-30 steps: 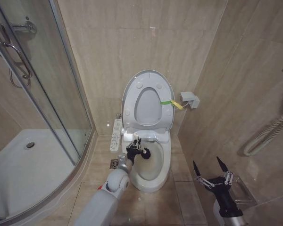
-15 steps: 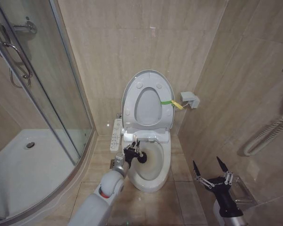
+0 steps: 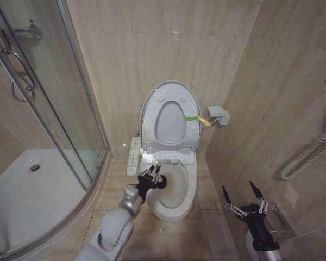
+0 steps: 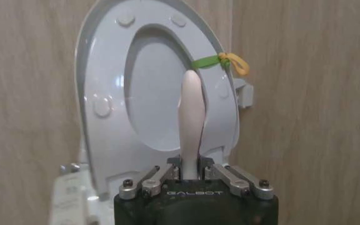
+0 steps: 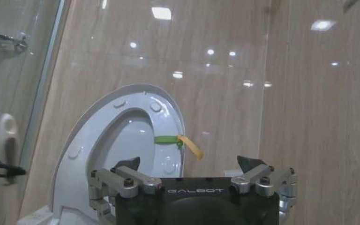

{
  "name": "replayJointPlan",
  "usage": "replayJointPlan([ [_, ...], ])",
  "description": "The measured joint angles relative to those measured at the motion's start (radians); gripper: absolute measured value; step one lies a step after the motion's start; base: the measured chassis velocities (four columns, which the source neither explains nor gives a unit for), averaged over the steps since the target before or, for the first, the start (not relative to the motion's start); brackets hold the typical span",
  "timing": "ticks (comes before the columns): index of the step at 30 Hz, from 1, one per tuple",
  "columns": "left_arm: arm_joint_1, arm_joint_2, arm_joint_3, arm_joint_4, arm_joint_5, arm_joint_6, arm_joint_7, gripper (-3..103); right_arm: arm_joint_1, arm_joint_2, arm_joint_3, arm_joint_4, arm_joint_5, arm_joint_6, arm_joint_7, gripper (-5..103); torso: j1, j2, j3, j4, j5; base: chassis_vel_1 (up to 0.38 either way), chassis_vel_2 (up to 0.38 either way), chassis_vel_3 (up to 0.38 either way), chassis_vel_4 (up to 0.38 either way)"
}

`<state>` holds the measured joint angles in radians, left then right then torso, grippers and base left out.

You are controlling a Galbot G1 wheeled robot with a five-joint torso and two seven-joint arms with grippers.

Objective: Open the toilet lid, clean the toilet bowl with a toilet brush, close the toilet lid, and flush.

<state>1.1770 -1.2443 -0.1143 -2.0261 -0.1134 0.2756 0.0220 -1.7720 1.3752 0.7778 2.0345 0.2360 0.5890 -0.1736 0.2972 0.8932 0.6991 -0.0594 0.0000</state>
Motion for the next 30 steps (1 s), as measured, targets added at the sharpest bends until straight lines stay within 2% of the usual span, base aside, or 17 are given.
replayJointPlan([
  [3,0.083,0.016,-0.053,-0.084,0.044,0.000,0.023,18,0.000,0.000,0.000,0.000,0.000,0.000,0.000,100,0.000,0.000,0.000,0.0000,-0.0001,0.000,0.000,0.000,0.000],
  [10,0.168,0.013,-0.106,-0.187,0.096,-0.009,0.048,18,0.000,0.000,0.000,0.000,0.000,0.000,0.000,100,0.000,0.000,0.000,-0.0001,-0.0001,0.000,0.000,0.000,0.000],
  [12,0.242,-0.009,-0.138,-0.284,0.140,0.001,0.047,18,0.000,0.000,0.000,0.000,0.000,0.000,0.000,100,0.000,0.000,0.000,-0.0004,-0.0001,0.000,0.000,0.000,0.000],
  [14,0.269,-0.019,-0.150,-0.309,0.151,0.001,0.044,18,0.000,0.000,0.000,0.000,0.000,0.000,0.000,100,0.000,0.000,0.000,-0.0004,0.0000,0.000,0.000,0.000,0.000],
  [16,0.368,-0.059,-0.196,-0.369,0.169,-0.010,0.035,18,0.000,0.000,0.000,0.000,0.000,0.000,0.000,100,0.000,0.000,0.000,-0.0001,0.0001,0.000,0.000,0.000,0.000],
  [21,0.478,-0.110,-0.250,-0.413,0.163,-0.042,0.020,18,0.000,0.000,0.000,0.000,0.000,0.000,0.000,100,0.000,0.000,0.000,-0.0001,0.0001,0.000,0.000,0.000,0.000],
  [23,0.528,-0.142,-0.281,-0.427,0.151,-0.074,0.013,18,0.000,0.000,0.000,0.000,0.000,0.000,0.000,100,0.000,0.000,0.000,0.0000,0.0002,0.000,0.000,0.000,0.000],
  [30,0.586,-0.194,-0.353,-0.414,0.122,-0.124,-0.013,18,0.000,0.000,0.000,0.000,0.000,0.000,0.000,100,0.000,0.000,0.000,-0.0001,0.0000,0.000,0.000,0.000,0.000],
])
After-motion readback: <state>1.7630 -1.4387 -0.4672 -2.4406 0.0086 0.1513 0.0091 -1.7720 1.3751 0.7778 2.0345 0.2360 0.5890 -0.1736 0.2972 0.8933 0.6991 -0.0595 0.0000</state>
